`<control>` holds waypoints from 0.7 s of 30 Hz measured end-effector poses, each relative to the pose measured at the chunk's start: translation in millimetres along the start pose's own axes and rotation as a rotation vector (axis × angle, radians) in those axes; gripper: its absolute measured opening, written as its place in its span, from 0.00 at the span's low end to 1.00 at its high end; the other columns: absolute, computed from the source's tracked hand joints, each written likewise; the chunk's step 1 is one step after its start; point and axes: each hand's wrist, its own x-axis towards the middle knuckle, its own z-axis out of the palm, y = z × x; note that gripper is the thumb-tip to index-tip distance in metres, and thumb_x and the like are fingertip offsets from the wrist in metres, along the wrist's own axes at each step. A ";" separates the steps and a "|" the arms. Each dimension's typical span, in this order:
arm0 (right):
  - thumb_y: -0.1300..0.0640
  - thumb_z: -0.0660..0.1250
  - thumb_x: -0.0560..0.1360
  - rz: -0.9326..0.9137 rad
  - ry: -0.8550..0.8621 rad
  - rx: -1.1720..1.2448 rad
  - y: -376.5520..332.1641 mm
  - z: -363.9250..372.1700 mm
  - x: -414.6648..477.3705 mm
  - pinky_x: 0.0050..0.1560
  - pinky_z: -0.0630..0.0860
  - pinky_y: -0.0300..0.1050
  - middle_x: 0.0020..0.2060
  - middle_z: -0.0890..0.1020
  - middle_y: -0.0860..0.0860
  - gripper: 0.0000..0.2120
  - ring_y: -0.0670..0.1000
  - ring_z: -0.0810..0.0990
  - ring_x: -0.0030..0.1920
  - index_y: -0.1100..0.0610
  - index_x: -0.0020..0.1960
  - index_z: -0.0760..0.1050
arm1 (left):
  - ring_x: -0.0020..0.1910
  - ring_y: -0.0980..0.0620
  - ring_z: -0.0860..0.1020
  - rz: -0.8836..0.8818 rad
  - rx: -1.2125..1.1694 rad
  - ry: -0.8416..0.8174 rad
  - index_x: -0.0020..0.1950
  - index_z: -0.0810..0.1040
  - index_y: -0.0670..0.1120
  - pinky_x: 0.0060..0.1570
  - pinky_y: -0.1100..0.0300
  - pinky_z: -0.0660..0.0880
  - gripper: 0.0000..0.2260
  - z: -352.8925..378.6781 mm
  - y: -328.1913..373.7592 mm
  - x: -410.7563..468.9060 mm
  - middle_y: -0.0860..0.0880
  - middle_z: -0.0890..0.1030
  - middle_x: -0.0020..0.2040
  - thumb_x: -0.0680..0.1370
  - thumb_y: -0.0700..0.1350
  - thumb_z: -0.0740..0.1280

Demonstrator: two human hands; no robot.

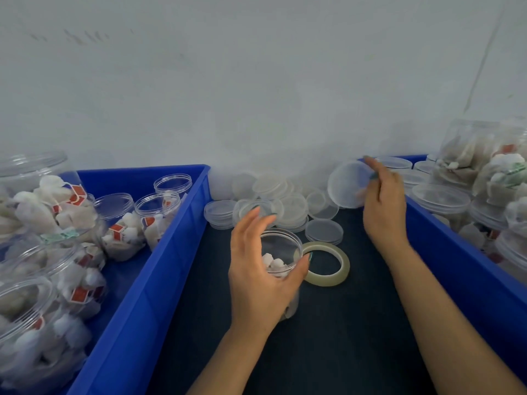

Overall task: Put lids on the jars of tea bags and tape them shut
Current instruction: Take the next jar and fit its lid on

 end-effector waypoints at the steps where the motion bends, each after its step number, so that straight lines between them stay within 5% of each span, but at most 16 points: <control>1: 0.61 0.52 0.86 0.029 -0.046 0.122 -15.1 -3.9 4.9 0.46 0.71 0.26 0.53 0.78 0.51 0.19 0.35 0.77 0.42 0.52 0.71 0.73 | 0.73 0.50 0.69 -0.013 -0.010 0.006 0.71 0.68 0.53 0.67 0.58 0.72 0.35 0.5 -0.6 -0.4 0.50 0.69 0.73 0.68 0.53 0.79; 3: 0.62 0.52 0.85 0.075 -0.239 0.301 -41.6 -12.0 9.3 0.45 0.75 0.36 0.36 0.80 0.46 0.21 0.39 0.78 0.33 0.48 0.63 0.81 | 0.74 0.50 0.69 -0.052 -0.043 0.009 0.74 0.65 0.54 0.68 0.60 0.72 0.39 1.8 -1.1 -2.0 0.52 0.67 0.75 0.67 0.54 0.80; 5: 0.62 0.55 0.84 0.129 -0.508 0.375 -63.0 -15.2 2.8 0.47 0.77 0.48 0.31 0.80 0.46 0.22 0.44 0.78 0.32 0.44 0.53 0.85 | 0.74 0.54 0.68 -0.119 -0.107 0.006 0.77 0.62 0.55 0.65 0.69 0.70 0.46 1.8 -0.9 -3.8 0.54 0.66 0.76 0.64 0.58 0.80; 8: 0.61 0.58 0.84 0.229 -0.816 0.296 -81.3 -4.2 -15.7 0.42 0.76 0.48 0.41 0.82 0.53 0.16 0.48 0.79 0.34 0.53 0.53 0.85 | 0.74 0.56 0.68 -0.179 -0.162 0.007 0.79 0.56 0.58 0.64 0.69 0.71 0.52 1.8 -0.7 -3.9 0.55 0.66 0.76 0.61 0.60 0.81; 11: 0.56 0.58 0.84 -0.022 -0.957 -0.136 -84.9 15.4 -34.7 0.44 0.72 0.49 0.45 0.82 0.61 0.16 0.56 0.77 0.40 0.66 0.57 0.79 | 0.75 0.57 0.67 -0.112 -0.080 0.019 0.78 0.59 0.52 0.68 0.66 0.69 0.48 1.9 -2.9 -3.3 0.53 0.67 0.76 0.64 0.61 0.79; 13: 0.54 0.57 0.85 -0.130 -0.956 -0.277 -86.3 22.7 -43.6 0.53 0.74 0.52 0.49 0.83 0.58 0.15 0.56 0.79 0.50 0.62 0.58 0.79 | 0.72 0.59 0.69 -0.082 -0.043 0.011 0.75 0.64 0.52 0.66 0.70 0.68 0.41 1.5 -2.4 -2.7 0.54 0.70 0.73 0.68 0.61 0.77; 16: 0.54 0.56 0.85 -0.172 -0.967 -0.373 -89.0 19.0 -45.7 0.66 0.69 0.49 0.63 0.75 0.54 0.16 0.51 0.70 0.66 0.51 0.68 0.75 | 0.68 0.57 0.73 -0.081 -0.071 0.010 0.72 0.67 0.51 0.63 0.70 0.69 0.35 1.1 -1.8 -3.0 0.55 0.73 0.68 0.69 0.57 0.76; 19: 0.54 0.56 0.84 -0.226 -1.113 -0.330 -94.3 9.4 -45.9 0.70 0.66 0.47 0.68 0.70 0.50 0.18 0.48 0.70 0.67 0.50 0.73 0.69 | 0.67 0.54 0.74 -0.070 -0.095 0.031 0.71 0.68 0.49 0.62 0.69 0.69 0.35 1.9 -4.7 -5.6 0.56 0.74 0.66 0.68 0.52 0.78; 21: 0.45 0.57 0.84 -0.199 -1.227 -0.311 -99.3 7.5 -52.3 0.71 0.65 0.47 0.71 0.67 0.50 0.23 0.49 0.67 0.70 0.51 0.77 0.63 | 0.64 0.54 0.76 -0.117 -0.147 0.049 0.70 0.67 0.50 0.58 0.68 0.73 0.36 3.4 -5.1 -7.7 0.55 0.74 0.65 0.66 0.50 0.79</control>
